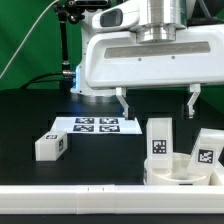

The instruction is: Assemble stool

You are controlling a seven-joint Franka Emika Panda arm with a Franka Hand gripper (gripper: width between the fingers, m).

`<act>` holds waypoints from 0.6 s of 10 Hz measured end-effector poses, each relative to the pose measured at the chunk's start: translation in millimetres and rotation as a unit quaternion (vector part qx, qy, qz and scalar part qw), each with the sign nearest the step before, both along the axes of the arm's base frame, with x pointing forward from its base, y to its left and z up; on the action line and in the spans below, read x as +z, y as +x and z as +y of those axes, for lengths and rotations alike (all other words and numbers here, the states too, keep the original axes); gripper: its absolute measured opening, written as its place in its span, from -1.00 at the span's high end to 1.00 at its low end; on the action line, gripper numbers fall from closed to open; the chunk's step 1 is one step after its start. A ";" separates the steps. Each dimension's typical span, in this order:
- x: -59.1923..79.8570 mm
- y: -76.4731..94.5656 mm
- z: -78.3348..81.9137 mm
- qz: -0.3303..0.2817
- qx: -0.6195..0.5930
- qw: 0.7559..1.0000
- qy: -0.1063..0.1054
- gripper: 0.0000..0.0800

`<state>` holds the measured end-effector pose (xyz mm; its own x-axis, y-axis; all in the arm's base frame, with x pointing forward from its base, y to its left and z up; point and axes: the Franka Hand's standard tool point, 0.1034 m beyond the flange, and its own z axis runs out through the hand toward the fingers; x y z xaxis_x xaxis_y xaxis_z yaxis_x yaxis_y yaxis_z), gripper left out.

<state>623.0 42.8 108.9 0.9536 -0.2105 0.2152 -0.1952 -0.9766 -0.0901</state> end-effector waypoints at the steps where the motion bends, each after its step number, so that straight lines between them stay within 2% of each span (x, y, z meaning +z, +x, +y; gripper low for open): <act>1: 1.2 0.4 0.3 0.023 0.001 1.000 0.007 -0.62; 3: 0.9 1.7 -0.8 0.021 -0.001 1.000 0.007 -0.62; 5: -1.4 1.7 -9.3 0.023 -0.038 0.999 0.020 -0.62; 6: -5.4 1.9 -5.9 0.022 -0.043 0.999 0.020 -0.62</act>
Offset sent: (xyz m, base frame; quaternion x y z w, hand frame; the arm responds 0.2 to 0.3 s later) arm -0.0027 -0.0097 -0.0057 0.0741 -0.0264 0.1046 0.9914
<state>625.0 36.9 103.5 0.9402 -0.2992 0.1627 -0.2823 -0.9519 -0.1190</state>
